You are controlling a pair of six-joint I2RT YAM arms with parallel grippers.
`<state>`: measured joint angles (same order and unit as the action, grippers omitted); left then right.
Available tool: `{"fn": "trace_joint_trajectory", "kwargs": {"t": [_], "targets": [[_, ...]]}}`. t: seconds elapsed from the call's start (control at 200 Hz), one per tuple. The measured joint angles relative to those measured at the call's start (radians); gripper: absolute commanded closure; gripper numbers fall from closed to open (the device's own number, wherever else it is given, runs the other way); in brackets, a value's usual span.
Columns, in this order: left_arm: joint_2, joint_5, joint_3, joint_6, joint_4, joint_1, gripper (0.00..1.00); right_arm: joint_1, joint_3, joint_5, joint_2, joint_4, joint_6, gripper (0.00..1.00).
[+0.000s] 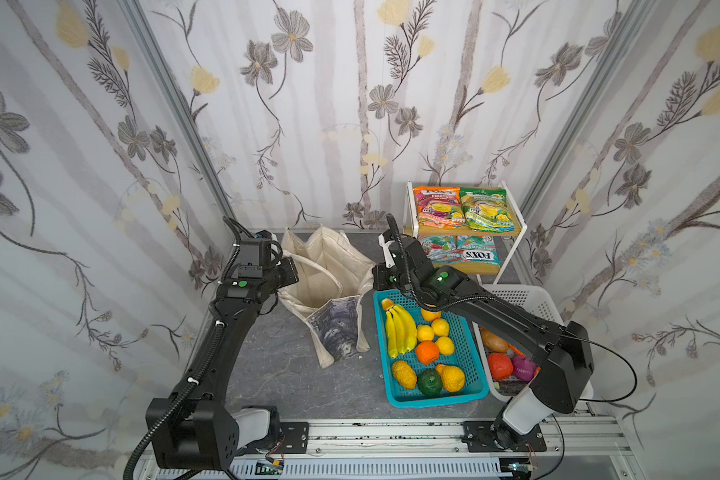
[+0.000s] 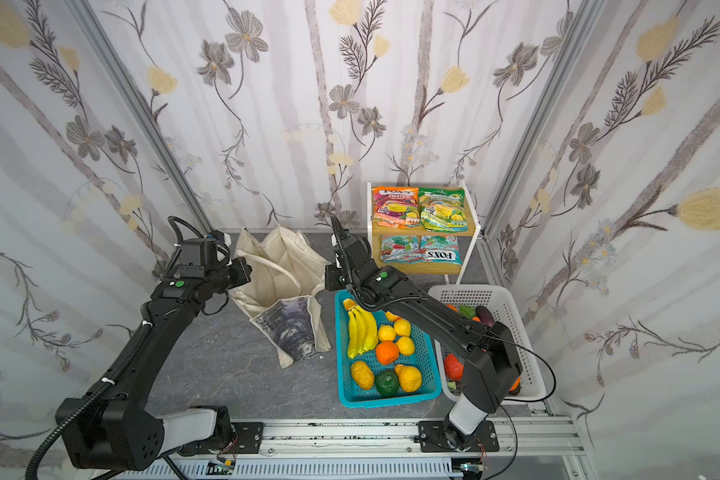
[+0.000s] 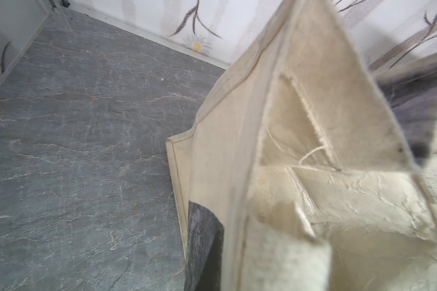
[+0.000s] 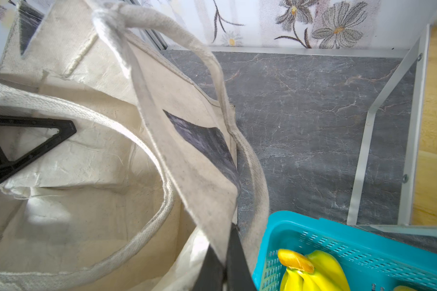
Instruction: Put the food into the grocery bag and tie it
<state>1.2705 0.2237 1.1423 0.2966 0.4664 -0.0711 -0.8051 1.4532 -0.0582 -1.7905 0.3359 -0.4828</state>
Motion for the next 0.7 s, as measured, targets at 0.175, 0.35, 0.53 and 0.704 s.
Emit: {"fn": "trace_joint_trajectory", "kwargs": {"t": [0.175,0.35,0.53,0.704], "targets": [[-0.012,0.004,-0.009,0.017,-0.005,-0.008,0.64,-0.032,-0.049,0.002,0.041,-0.026,-0.040,1.00],[-0.068,-0.078,0.002,0.009,0.022,-0.026,0.29,-0.038,-0.093,0.005,0.055,-0.036,-0.064,1.00],[-0.140,-0.176,0.063,-0.006,0.062,-0.023,0.02,-0.032,-0.101,-0.002,0.056,-0.037,-0.071,1.00],[-0.133,-0.176,0.055,-0.008,0.068,-0.019,0.02,-0.031,-0.118,-0.002,0.071,-0.041,-0.074,1.00]]}}
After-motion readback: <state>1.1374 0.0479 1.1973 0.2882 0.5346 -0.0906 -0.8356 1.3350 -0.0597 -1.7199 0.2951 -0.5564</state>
